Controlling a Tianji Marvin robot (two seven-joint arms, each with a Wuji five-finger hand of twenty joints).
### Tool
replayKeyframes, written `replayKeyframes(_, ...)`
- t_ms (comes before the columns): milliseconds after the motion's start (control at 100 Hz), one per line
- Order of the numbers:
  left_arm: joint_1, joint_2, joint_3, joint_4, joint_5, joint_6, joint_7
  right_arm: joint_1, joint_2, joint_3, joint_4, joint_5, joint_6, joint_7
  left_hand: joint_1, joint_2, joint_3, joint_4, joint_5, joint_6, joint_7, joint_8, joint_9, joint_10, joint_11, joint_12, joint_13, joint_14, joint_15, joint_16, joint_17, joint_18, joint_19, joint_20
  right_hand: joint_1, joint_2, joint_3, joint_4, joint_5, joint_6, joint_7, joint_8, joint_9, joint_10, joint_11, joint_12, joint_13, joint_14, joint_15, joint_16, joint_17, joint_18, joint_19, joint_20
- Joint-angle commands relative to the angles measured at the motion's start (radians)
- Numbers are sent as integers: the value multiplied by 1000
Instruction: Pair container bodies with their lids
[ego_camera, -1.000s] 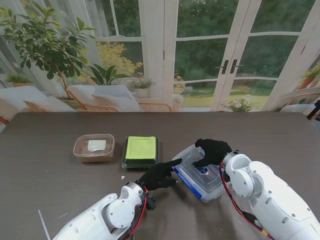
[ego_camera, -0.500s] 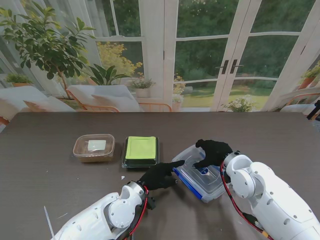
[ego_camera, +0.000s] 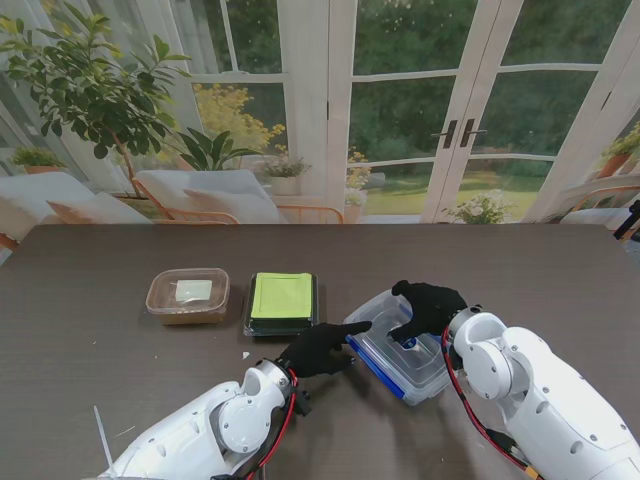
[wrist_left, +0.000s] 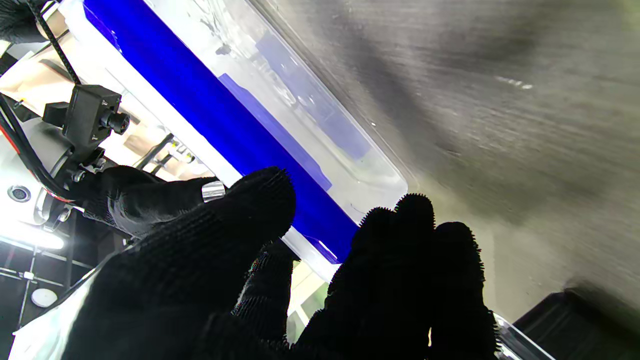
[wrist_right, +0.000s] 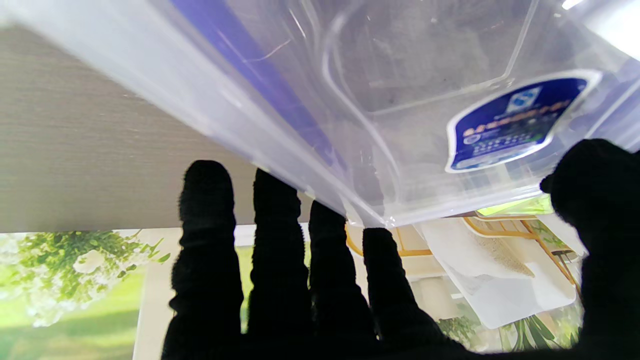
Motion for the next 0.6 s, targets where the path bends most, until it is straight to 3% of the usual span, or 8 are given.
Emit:
replayKeyframes(0, 0, -14, 10, -1, 8, -5, -31, -37, -3, -19, 18, -1, -3, 40, 30, 8, 23, -9, 175, -20, 131, 45, -11, -87, -17, 23, 19, 29, 23, 25, -39, -26, 26, 15, 5, -38, -12, 15, 76, -81, 86, 57, 33, -70, 64, 19, 6, 8, 5, 15, -290, -4, -7, 19)
replayKeyframes(290, -17, -8, 21, 5, 22, -9, -47, -51, -1, -13, 10, 2, -1, 51, 22, 26, 16, -8, 269, -19, 186, 68, 9, -66, 1, 68, 19, 66, 61, 72, -57, 29, 52, 43, 7, -41, -9, 19, 36, -71, 82, 50, 23, -77, 63, 18, 1, 4, 2, 14, -292, -7, -10, 19)
replayKeyframes(370, -22, -8, 25, 11, 24, -11, -50, -55, -1, -12, 10, 3, 1, 52, 20, 32, 16, -8, 273, -17, 198, 74, 11, -62, 8, 84, 20, 68, 74, 85, -59, 30, 52, 47, 10, -42, -8, 20, 30, -69, 81, 48, 20, -79, 63, 18, 0, 4, 2, 14, -292, -7, -11, 20)
replayKeyframes(470, -31, -8, 33, 21, 32, -15, -53, -58, 0, -12, 13, 4, 2, 53, 37, 25, -8, -34, 289, -18, 216, 82, 14, -60, 14, 100, 21, 67, 83, 95, -58, 34, 55, 54, 10, -42, -7, 20, 23, -66, 82, 45, 20, -79, 64, 19, 0, 2, 2, 14, -294, -9, -12, 20)
replayKeyframes(590, -44, -8, 44, 40, 34, -24, -61, -58, 0, -12, 18, 8, 5, 53, 47, 18, -16, -42, 293, -13, 227, 82, 16, -68, 5, 97, 32, 45, 60, 79, -41, 1, 41, 45, 8, -42, -8, 20, 17, -66, 82, 43, 18, -79, 64, 18, 0, 3, 2, 15, -294, -8, -13, 21)
